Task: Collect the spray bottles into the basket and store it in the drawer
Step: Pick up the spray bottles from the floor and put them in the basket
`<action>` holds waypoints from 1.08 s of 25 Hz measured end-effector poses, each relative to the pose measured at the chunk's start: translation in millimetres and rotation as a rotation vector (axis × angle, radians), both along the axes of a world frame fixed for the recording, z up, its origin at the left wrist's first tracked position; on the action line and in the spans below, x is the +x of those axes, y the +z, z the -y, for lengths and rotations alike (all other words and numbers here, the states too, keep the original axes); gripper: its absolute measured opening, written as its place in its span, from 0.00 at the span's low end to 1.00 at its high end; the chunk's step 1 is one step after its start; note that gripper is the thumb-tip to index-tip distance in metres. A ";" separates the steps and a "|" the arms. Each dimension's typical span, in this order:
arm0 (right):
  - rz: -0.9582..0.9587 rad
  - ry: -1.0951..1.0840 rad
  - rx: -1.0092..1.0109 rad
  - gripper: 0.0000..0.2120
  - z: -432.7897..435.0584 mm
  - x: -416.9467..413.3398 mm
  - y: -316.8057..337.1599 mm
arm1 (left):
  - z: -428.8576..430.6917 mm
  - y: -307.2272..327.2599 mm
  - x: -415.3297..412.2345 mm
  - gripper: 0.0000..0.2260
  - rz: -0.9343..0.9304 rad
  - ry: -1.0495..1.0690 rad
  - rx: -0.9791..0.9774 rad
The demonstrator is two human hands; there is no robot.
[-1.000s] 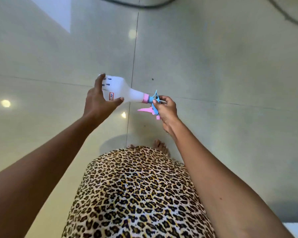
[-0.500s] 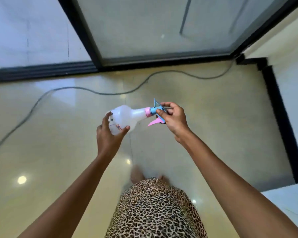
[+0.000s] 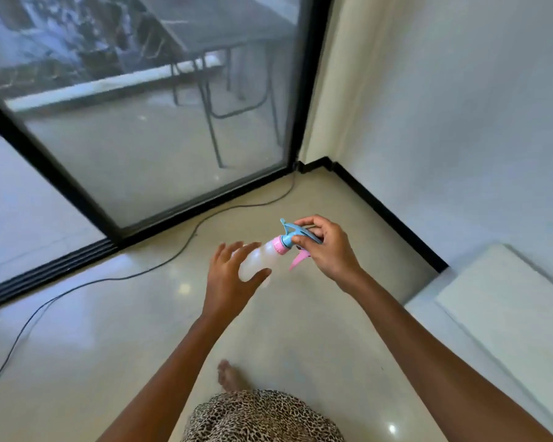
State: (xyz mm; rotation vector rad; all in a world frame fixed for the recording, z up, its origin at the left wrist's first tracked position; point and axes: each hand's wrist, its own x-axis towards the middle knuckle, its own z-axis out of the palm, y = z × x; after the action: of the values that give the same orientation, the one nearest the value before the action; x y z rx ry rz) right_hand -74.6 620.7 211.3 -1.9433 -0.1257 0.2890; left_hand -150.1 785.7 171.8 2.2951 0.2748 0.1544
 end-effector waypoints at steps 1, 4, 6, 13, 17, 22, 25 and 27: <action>0.019 -0.016 -0.007 0.11 25.9 -14.2 10.8 | 25.2 10.4 -5.9 0.23 0.014 -0.051 0.007; 0.075 -0.077 -0.024 0.10 104.5 -54.1 43.2 | 104.0 43.2 -18.3 0.19 0.055 -0.201 -0.025; 0.112 -0.149 -0.038 0.10 156.4 -74.9 61.5 | 156.4 60.3 -21.2 0.19 0.064 -0.314 -0.044; 0.146 -0.461 -0.097 0.12 334.2 -124.3 96.9 | 347.8 102.6 -21.8 0.19 0.130 -0.695 -0.121; 0.121 -0.636 -0.102 0.13 447.2 -131.9 99.8 | 467.9 105.6 -5.4 0.16 0.113 -0.848 -0.184; 0.083 -0.704 -0.271 0.10 576.9 -125.1 99.4 | 611.0 95.0 26.1 0.14 0.070 -0.970 -0.239; 0.054 -0.745 -0.348 0.09 649.7 -126.3 96.9 | 693.8 91.4 37.7 0.13 0.041 -1.043 -0.248; 0.037 -0.779 -0.381 0.09 686.6 -130.1 92.8 | 738.4 89.4 41.2 0.14 0.009 -1.080 -0.236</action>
State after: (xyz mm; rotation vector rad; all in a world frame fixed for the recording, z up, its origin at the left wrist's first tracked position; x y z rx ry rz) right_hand -204.7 -65.9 304.1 -2.2066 0.6966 -0.2601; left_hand -108.9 47.3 261.1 1.9146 -0.9002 -0.3957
